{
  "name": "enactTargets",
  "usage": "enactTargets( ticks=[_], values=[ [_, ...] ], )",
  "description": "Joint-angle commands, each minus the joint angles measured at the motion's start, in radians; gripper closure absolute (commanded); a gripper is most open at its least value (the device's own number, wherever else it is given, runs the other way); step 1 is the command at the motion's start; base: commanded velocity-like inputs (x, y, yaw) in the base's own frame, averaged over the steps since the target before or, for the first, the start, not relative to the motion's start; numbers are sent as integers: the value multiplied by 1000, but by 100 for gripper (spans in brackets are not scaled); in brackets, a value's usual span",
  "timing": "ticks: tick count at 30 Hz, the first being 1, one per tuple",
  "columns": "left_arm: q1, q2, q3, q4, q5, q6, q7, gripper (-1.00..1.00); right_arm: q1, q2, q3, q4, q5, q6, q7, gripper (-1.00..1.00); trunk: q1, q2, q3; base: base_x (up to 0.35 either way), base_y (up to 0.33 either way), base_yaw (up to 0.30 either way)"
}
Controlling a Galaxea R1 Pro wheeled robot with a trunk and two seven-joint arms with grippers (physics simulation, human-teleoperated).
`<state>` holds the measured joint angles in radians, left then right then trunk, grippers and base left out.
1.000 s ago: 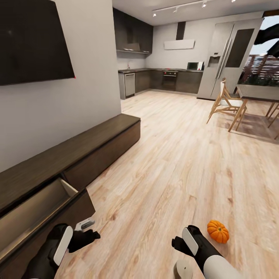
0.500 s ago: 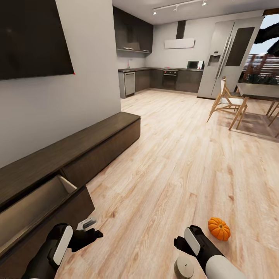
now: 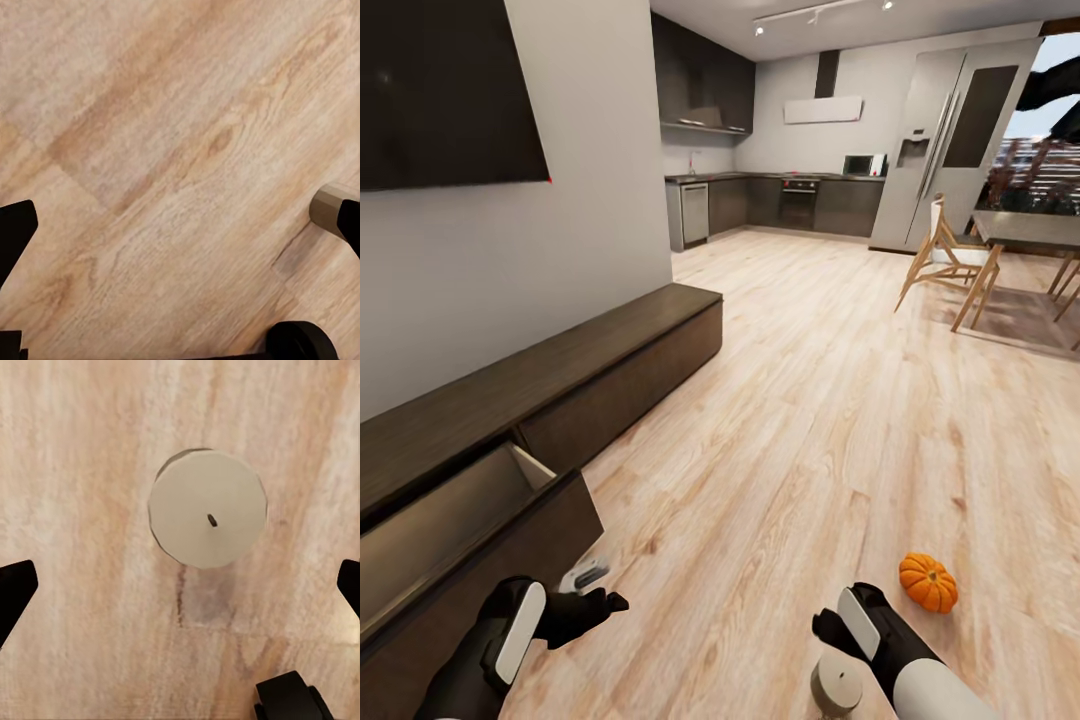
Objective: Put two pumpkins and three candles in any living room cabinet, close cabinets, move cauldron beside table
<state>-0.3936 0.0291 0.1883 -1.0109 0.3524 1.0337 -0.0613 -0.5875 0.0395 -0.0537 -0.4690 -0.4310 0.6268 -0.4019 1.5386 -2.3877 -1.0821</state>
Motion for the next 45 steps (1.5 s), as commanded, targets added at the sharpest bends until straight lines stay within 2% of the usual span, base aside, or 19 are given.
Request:
enactTargets(
  ticks=[1,6,16,45],
  values=[
    [0,0,-1,0,0,0,0,-100,0,-2,0,1,0,-11,0,-100,4,-7,-3,0,0,0],
    [0,-6,-4,0,-1,0,0,-100,0,-17,-1,11,0,-24,0,-100,23,-42,-19,0,0,0],
    [0,-7,-6,0,-1,0,0,-100,0,-27,-1,33,2,-58,0,-100,61,-112,-50,0,0,0],
    [0,-7,-4,0,-1,-1,0,-100,1,-26,7,26,6,-67,12,-100,74,-119,-162,0,0,0]
  ],
)
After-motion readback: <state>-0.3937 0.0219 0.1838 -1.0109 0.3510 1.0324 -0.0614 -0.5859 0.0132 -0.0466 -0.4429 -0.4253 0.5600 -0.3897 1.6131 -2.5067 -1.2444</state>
